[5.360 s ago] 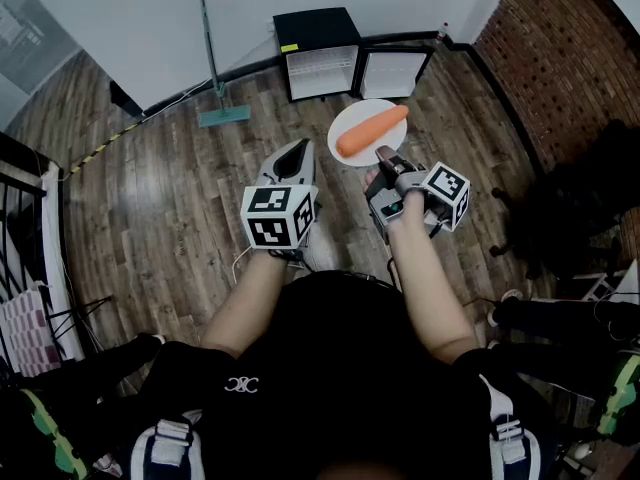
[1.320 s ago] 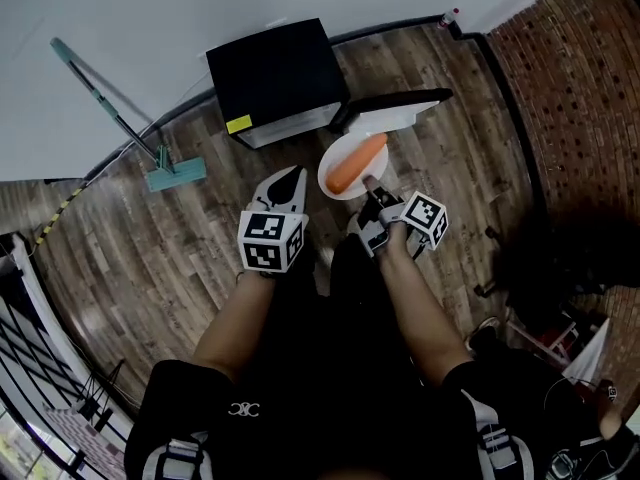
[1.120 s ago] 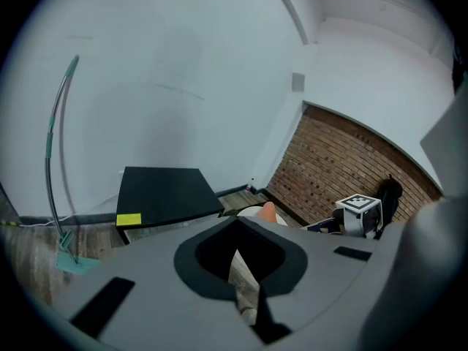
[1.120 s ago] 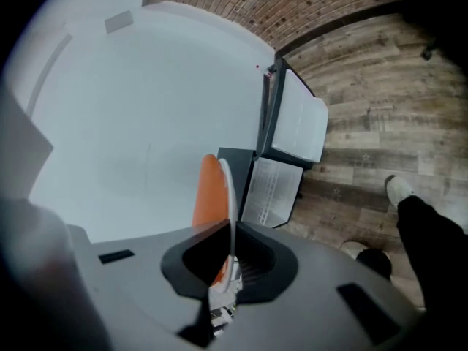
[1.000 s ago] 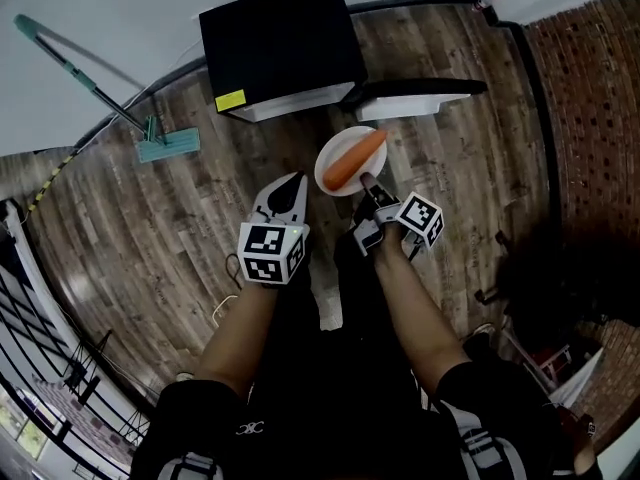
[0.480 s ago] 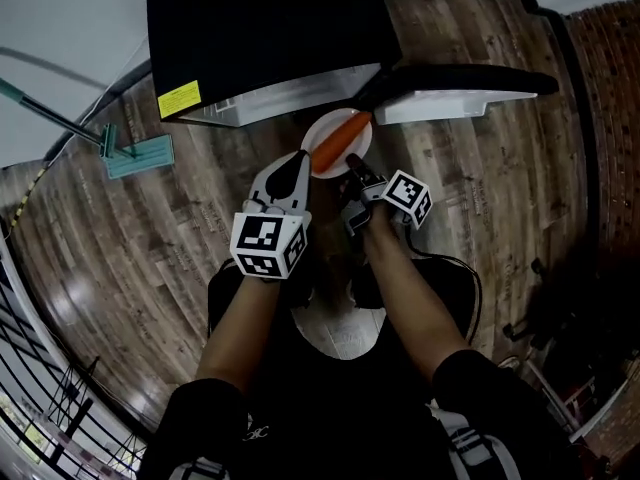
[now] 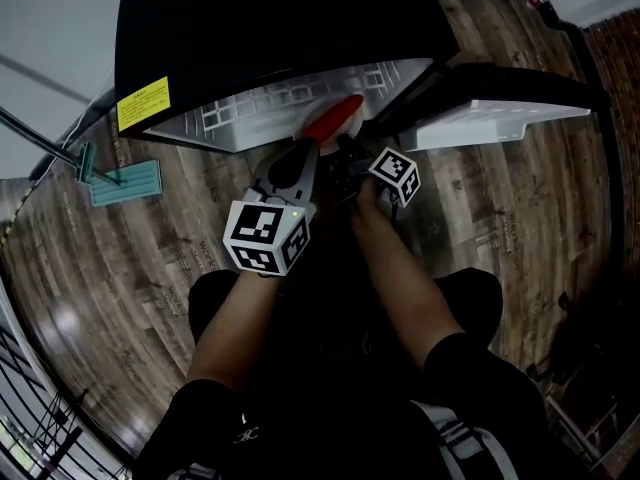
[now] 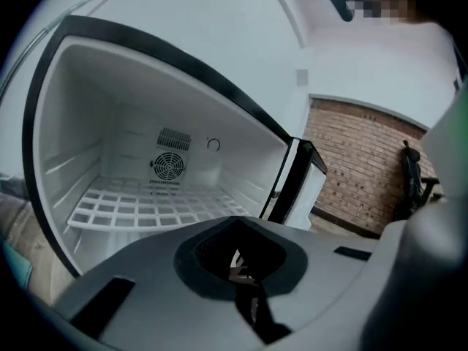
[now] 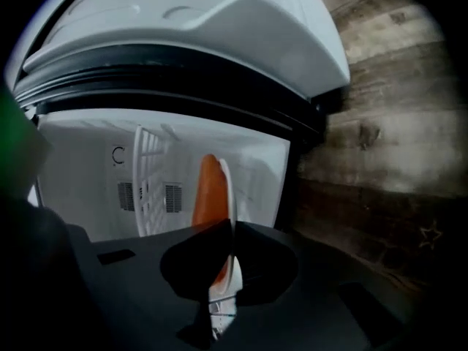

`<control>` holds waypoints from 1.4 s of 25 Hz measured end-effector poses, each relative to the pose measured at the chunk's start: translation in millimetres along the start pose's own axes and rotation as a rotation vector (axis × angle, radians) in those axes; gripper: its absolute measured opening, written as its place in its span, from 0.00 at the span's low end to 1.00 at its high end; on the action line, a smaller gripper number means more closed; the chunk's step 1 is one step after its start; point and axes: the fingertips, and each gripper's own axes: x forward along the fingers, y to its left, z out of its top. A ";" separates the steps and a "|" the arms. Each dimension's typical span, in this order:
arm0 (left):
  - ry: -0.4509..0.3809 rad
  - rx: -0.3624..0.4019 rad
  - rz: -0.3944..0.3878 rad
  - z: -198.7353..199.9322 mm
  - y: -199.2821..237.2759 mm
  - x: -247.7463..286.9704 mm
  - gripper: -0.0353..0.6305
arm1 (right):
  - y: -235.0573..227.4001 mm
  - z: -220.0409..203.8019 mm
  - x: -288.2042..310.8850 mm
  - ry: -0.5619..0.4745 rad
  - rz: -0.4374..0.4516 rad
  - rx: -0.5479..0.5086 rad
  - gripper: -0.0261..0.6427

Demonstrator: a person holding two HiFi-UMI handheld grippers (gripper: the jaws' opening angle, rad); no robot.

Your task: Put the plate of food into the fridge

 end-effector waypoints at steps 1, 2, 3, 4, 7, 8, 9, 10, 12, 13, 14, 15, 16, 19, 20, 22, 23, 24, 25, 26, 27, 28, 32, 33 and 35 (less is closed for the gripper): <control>0.001 0.032 -0.006 0.1 0.0 1.3 0.05 | -3.0 4.0 9.3 -0.014 0.001 0.012 0.08; 0.006 0.055 -0.012 -1.6 0.7 1.4 0.05 | -5.7 8.6 18.4 -0.029 0.000 0.023 0.08; 0.015 0.063 -0.016 -5.2 2.9 0.4 0.05 | -7.8 13.6 27.3 -0.044 -0.001 0.028 0.08; 0.027 0.056 -0.017 -10.4 6.9 -1.1 0.05 | -9.1 18.6 36.1 -0.057 -0.001 0.027 0.08; 0.063 0.012 -0.004 -26.0 23.0 -5.0 0.05 | -9.5 30.7 60.5 -0.087 -0.003 0.001 0.08; 0.072 0.018 0.004 -29.5 27.4 -5.4 0.05 | -9.5 33.2 67.5 -0.095 -0.006 -0.004 0.08; 0.079 0.037 0.012 -32.1 31.0 -5.0 0.05 | -9.5 35.5 74.2 -0.102 -0.009 -0.006 0.08; 0.085 0.053 0.019 -34.2 33.7 -3.8 0.05 | -9.2 37.6 80.7 -0.110 -0.012 -0.008 0.08; 0.090 0.050 0.014 -36.8 36.6 -1.1 0.05 | -7.6 40.3 92.2 -0.125 -0.018 -0.024 0.08; 0.091 0.038 0.005 -37.5 37.5 -0.4 0.05 | -6.6 41.0 96.8 -0.132 -0.021 -0.036 0.08; 0.093 0.028 -0.005 -38.2 38.6 -0.3 0.05 | -5.8 41.8 100.5 -0.142 -0.025 -0.043 0.08; 0.097 0.020 -0.014 -39.0 40.5 -0.6 0.05 | -5.5 43.7 103.4 -0.157 -0.031 -0.044 0.08; 0.102 0.015 -0.020 -40.3 43.5 -1.0 0.05 | -5.6 46.7 106.3 -0.177 -0.038 -0.037 0.08; 0.118 -0.011 -0.010 -46.0 56.1 -3.8 0.05 | -7.2 56.2 114.0 -0.227 -0.081 -0.025 0.09; 0.118 -0.025 -0.005 -46.7 59.1 -5.0 0.05 | -7.8 57.8 115.9 -0.235 -0.101 -0.037 0.09; 0.113 -0.032 0.002 -45.3 61.6 -6.5 0.05 | -9.7 60.0 119.0 -0.244 -0.133 -0.055 0.09; 0.112 -0.026 0.004 -44.8 61.4 -7.0 0.05 | -11.8 60.4 119.7 -0.244 -0.153 -0.062 0.08; 0.113 -0.018 0.005 -44.9 60.9 -7.6 0.05 | -14.2 60.5 119.7 -0.243 -0.174 -0.071 0.08; 0.114 -0.011 0.006 -45.2 60.5 -8.1 0.05 | -16.0 60.3 119.3 -0.242 -0.195 -0.083 0.08; 0.116 -0.007 0.007 -45.6 60.7 -8.6 0.05 | -16.7 59.7 118.6 -0.243 -0.213 -0.100 0.08; 0.116 -0.008 0.008 -45.7 61.3 -8.9 0.05 | -16.8 58.8 117.6 -0.248 -0.231 -0.121 0.08; 0.117 -0.012 0.008 -45.5 61.9 -8.7 0.05 | -17.2 57.6 116.1 -0.256 -0.252 -0.146 0.09; 0.116 -0.021 0.004 -44.2 58.8 -6.1 0.05 | -24.2 56.8 102.9 -0.324 -0.371 -0.292 0.13; 0.117 -0.019 0.000 -44.4 56.9 -5.4 0.05 | -23.1 59.0 99.6 -0.346 -0.390 -0.351 0.17; 0.116 -0.016 -0.005 -44.4 54.3 -4.6 0.05 | -16.8 63.4 94.8 -0.379 -0.401 -0.448 0.29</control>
